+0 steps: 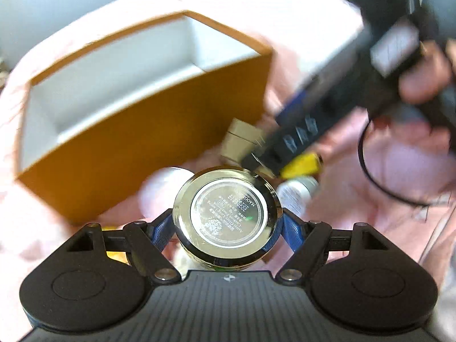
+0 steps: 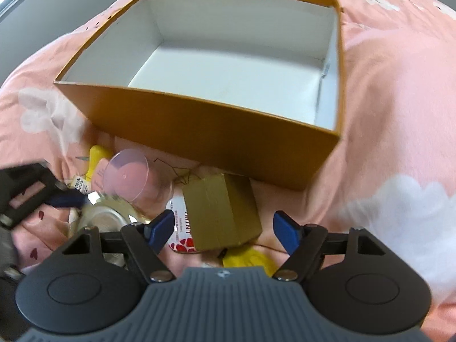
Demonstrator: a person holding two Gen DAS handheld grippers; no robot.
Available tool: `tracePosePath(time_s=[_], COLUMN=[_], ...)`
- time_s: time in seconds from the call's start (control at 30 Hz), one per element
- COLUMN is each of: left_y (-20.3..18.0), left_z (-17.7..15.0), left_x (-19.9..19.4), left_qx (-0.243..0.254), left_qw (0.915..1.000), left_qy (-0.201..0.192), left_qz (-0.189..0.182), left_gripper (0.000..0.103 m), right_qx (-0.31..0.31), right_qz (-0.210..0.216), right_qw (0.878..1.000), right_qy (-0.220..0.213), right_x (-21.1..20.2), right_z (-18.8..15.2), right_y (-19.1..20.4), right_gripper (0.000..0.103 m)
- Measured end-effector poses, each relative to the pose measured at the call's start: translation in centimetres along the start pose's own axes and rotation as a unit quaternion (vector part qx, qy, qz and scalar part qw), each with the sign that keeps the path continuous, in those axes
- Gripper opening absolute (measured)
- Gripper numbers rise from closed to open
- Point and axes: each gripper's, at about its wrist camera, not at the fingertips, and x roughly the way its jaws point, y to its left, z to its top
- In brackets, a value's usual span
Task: Organize rigid objects
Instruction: 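Grasp the round gold watch with the left tool while the right tool grasps the gold cardboard box, then carry the watch and gold box into the orange box and lower them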
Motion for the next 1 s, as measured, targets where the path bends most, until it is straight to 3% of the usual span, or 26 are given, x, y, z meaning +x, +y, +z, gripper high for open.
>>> tracePosePath(time_s=[0.17,0.33,0.5,0.6,0.77,1.0], left_y=[3.2,4.0,4.8,5.2,5.6,6.5], left_z=[-0.4,0.0,-0.5,-0.7,-0.3,0.9], left_x=[-2.1,-2.6,-3.2,-3.9,-5.1,-6.4], left_qx=[-0.091,-0.125,-0.141,-0.149,-0.154,-0.159], left_qw=[0.9954,0.9909,0.9881,0.9866,0.9843,0.9798], left_qy=[-0.028,-0.046,-0.056,-0.064,-0.084,-0.118], left_qz=[0.011,0.020,0.025,0.020,0.022,0.030], left_gripper=[0.089,0.089,0.089,0.089,0.089,0.089], right_qx=[-0.004,-0.030,-0.046,-0.045,-0.043,-0.037], right_qz=[-0.019,-0.043,-0.075,-0.078,-0.083,-0.059], right_qw=[1.000,0.998,0.996,0.996,0.996,0.996], right_qy=[0.019,0.026,0.032,0.027,0.001,-0.046], right_x=[1.6,2.6,3.4,3.1,0.3,-5.3], right_z=[0.0,0.2,0.4,0.3,0.2,1.3], right_y=[0.5,1.7,2.3,2.3,2.8,3.6], right_gripper=[0.073,0.073,0.054,0.050,0.045,0.045])
